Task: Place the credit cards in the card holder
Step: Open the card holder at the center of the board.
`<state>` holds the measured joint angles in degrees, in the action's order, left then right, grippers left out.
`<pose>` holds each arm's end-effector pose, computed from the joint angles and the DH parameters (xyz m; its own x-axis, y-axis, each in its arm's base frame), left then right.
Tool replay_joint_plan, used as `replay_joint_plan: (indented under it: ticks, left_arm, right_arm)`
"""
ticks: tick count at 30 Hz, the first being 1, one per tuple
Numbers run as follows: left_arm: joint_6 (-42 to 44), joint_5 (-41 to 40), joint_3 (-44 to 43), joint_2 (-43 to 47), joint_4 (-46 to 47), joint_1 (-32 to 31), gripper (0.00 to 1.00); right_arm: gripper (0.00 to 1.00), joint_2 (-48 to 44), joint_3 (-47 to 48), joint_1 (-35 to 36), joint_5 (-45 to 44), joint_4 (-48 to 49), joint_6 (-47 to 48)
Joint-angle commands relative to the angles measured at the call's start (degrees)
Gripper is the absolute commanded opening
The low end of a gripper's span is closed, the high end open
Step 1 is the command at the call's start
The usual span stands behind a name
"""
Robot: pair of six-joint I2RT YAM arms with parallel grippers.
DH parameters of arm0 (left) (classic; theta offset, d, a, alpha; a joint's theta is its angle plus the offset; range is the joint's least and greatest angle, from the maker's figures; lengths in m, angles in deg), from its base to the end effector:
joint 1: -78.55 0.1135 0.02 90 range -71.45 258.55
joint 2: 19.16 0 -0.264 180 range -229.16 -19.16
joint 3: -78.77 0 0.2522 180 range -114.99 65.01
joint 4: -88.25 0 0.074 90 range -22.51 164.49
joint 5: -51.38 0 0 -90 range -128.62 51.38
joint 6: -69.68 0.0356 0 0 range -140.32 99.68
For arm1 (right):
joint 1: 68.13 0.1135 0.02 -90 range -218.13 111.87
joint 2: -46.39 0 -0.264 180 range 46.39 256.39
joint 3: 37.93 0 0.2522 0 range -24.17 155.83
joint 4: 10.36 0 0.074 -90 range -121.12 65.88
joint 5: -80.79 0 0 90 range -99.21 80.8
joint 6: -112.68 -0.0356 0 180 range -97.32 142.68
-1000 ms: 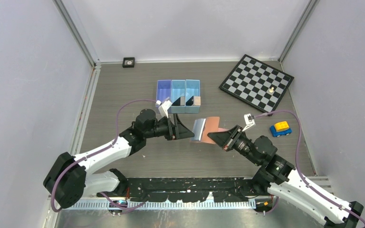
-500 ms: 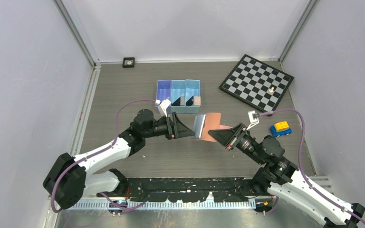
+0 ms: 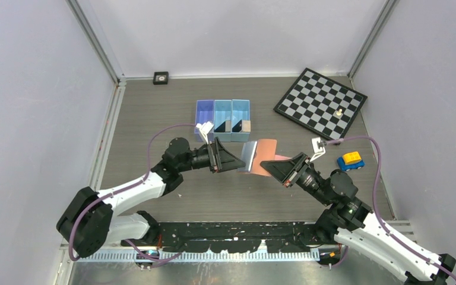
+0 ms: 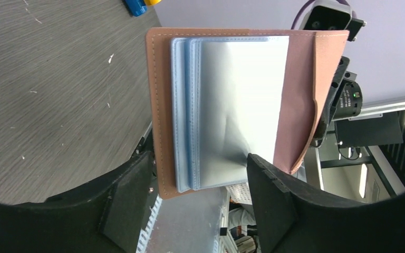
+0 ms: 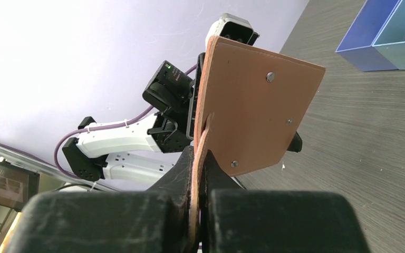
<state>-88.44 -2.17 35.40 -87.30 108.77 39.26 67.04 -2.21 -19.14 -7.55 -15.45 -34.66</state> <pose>0.1825 -0.1766 0.2452 -0.9196 -0.2121 -0.3308 0.3075 0.1357 -0.9418 0.0809 0.0946 0.2912 -0.5894 0.6047 -0.5357 -0.5129 0.2323 0.8264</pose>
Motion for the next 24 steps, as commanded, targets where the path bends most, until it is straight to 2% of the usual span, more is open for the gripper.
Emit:
replay_joint_plan:
  ticks: [1,8,14,20,24]
  left_arm:
    - [-1.39,1.24,0.45,1.13,5.13,0.26,0.65]
    - [1.81,-3.64,1.39,5.74,-1.28,0.26,0.46]
    - [2.59,-4.83,1.40,6.58,-2.99,0.23,0.30]
    - [2.74,-4.86,1.55,6.11,-2.92,0.27,0.02]
    - [5.61,-6.39,1.48,7.00,-6.64,0.25,0.00]
  right_arm:
    - [0.00,0.12,-0.65,-0.04,-0.73,2.93,-0.72]
    - [0.00,-2.64,-2.82,-0.04,-4.77,-3.18,-0.97]
    - [0.00,-2.27,-2.72,-0.04,-5.44,-6.27,-0.54]
    - [0.00,-1.11,-3.03,-0.04,-7.32,-10.20,-0.13]
    - [0.00,-0.26,-1.74,-0.04,-13.79,-19.78,-1.41]
